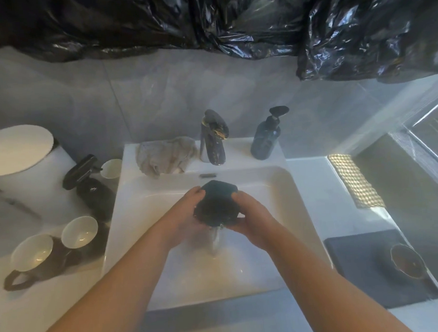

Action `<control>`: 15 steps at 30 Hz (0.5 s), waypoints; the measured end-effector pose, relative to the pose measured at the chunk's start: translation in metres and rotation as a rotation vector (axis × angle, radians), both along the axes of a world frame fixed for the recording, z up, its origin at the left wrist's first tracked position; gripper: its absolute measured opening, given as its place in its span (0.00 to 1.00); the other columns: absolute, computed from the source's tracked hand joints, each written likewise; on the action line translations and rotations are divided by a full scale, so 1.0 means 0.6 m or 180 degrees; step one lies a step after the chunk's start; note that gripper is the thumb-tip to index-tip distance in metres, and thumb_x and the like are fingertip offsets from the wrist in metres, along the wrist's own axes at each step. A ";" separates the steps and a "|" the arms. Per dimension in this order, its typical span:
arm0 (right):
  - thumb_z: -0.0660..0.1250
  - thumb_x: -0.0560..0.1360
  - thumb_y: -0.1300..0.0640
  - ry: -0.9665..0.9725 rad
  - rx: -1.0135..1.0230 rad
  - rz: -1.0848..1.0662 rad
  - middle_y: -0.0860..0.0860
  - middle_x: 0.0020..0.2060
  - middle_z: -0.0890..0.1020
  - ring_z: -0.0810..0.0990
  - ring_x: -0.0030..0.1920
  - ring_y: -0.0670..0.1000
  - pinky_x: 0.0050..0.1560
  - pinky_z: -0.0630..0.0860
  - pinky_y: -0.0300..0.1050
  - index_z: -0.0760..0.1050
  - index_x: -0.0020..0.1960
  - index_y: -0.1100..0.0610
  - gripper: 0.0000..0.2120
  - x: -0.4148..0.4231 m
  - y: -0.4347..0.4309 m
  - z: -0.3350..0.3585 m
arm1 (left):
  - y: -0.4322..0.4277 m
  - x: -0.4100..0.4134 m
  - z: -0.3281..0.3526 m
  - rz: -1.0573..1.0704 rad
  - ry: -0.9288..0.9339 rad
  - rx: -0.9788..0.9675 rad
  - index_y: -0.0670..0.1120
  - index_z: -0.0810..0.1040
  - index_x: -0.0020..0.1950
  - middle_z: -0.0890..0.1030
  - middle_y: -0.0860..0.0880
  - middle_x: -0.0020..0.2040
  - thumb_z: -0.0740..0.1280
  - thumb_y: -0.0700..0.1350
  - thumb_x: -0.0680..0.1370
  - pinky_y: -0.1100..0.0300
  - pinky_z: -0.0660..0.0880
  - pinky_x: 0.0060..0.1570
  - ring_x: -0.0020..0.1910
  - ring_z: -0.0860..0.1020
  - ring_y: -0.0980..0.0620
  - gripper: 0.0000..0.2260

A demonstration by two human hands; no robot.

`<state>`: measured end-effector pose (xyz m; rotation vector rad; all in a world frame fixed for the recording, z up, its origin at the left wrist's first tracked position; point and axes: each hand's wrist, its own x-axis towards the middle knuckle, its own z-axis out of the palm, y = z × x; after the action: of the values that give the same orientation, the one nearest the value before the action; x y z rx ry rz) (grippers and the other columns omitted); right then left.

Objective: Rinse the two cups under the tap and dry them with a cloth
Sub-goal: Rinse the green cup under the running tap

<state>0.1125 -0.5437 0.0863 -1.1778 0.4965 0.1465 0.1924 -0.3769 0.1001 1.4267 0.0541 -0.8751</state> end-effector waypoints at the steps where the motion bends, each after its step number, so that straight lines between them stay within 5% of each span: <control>1: 0.64 0.76 0.48 -0.0071 -0.0045 0.0064 0.58 0.62 0.81 0.77 0.65 0.62 0.59 0.79 0.56 0.76 0.68 0.53 0.21 0.001 -0.003 -0.002 | 0.002 0.001 0.003 -0.0045 -0.0017 -0.0032 0.50 0.77 0.65 0.81 0.40 0.63 0.60 0.48 0.85 0.36 0.74 0.65 0.62 0.80 0.37 0.12; 7: 0.70 0.71 0.47 -0.0078 -0.0161 0.0143 0.64 0.62 0.79 0.80 0.60 0.63 0.60 0.79 0.55 0.75 0.69 0.58 0.29 0.013 -0.005 0.003 | 0.011 -0.010 0.019 0.0086 -0.0346 -0.0118 0.53 0.80 0.57 0.86 0.46 0.51 0.66 0.46 0.81 0.47 0.80 0.55 0.45 0.85 0.45 0.06; 15: 0.79 0.68 0.42 -0.0244 -0.0497 0.0291 0.63 0.63 0.79 0.80 0.62 0.65 0.66 0.74 0.64 0.73 0.68 0.58 0.35 0.022 0.000 0.025 | 0.026 -0.016 0.039 0.0215 -0.0501 -0.0393 0.50 0.78 0.58 0.87 0.47 0.45 0.69 0.37 0.78 0.50 0.80 0.55 0.43 0.87 0.47 0.12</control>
<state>0.1257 -0.5434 0.1011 -1.3548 0.3919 0.1425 0.1829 -0.3615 0.1235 1.3658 -0.0690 -0.6969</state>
